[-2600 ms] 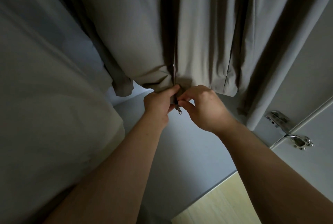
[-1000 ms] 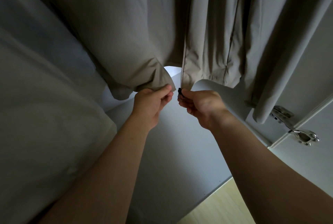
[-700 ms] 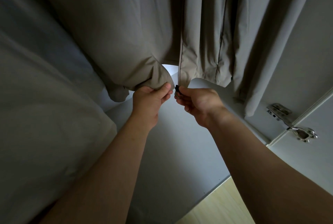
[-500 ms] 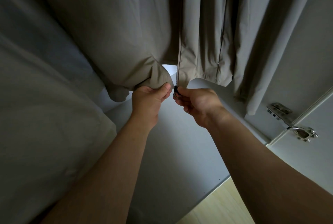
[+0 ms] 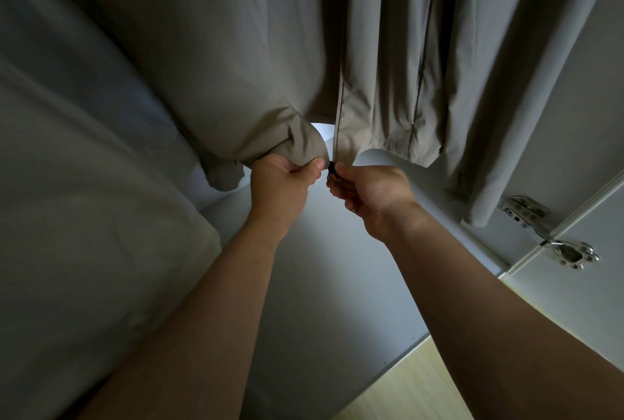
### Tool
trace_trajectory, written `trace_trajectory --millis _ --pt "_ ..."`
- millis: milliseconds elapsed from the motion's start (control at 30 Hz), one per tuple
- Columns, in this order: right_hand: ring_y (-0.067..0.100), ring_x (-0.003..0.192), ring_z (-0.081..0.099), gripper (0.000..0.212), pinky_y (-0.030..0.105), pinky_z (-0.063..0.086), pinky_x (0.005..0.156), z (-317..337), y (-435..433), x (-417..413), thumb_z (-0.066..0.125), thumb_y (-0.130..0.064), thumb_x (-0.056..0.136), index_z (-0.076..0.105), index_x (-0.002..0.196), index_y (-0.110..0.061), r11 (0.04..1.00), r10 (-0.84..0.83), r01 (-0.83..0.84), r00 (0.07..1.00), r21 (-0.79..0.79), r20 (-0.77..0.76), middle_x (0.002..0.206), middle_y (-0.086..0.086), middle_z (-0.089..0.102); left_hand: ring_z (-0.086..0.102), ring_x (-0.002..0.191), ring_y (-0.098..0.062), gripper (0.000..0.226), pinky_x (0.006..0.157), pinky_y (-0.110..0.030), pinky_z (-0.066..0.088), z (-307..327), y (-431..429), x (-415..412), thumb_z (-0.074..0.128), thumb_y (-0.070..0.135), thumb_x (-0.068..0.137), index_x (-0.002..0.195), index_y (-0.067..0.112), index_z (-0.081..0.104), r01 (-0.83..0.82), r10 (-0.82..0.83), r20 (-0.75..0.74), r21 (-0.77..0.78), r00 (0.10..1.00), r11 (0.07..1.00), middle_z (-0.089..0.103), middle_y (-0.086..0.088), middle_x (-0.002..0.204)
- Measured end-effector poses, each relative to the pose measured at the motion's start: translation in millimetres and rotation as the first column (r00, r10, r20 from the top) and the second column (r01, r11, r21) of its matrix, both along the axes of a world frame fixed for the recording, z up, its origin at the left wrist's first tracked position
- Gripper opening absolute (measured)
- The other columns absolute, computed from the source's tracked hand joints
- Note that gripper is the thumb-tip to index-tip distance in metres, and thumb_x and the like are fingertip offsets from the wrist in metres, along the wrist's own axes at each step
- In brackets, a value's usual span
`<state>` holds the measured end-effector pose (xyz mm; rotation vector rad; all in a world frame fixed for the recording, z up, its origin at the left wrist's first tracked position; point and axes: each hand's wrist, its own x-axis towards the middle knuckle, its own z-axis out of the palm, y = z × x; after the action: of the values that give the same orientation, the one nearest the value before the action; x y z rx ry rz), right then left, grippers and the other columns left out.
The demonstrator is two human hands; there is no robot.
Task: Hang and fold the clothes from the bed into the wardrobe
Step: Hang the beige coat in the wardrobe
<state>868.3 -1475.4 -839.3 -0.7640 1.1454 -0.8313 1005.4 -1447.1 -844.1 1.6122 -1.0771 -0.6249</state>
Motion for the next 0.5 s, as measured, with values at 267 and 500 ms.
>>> trace_trajectory --millis 267,500 --pt "0.015 0.057 0.066 0.014 0.022 0.043 0.050 -3.9 4.3 7.8 0.071 -0.014 0.084 0.075 0.082 0.000 0.995 -0.089 0.091 0.993 0.034 -0.073 0.077 0.012 0.075 0.067 0.068 -0.028 0.023 0.067 -0.040 0.054 -2.4 -1.0 0.8 0.079 0.021 0.081 0.078 0.000 0.070 0.023 -0.039 0.198 0.079 0.979 0.997 0.070 -0.012 0.072" --pt "0.020 0.063 0.065 0.019 0.026 0.043 0.054 -6.1 7.2 5.6 0.069 -0.013 0.086 0.072 0.083 0.006 0.995 -0.100 0.099 0.982 -0.013 -0.163 0.071 0.012 0.074 0.063 0.065 -0.015 0.023 0.060 -0.022 0.048 -0.9 0.1 1.9 0.081 0.023 0.082 0.079 0.004 0.067 0.103 -0.153 0.335 0.162 0.930 0.981 0.066 -0.005 0.071"
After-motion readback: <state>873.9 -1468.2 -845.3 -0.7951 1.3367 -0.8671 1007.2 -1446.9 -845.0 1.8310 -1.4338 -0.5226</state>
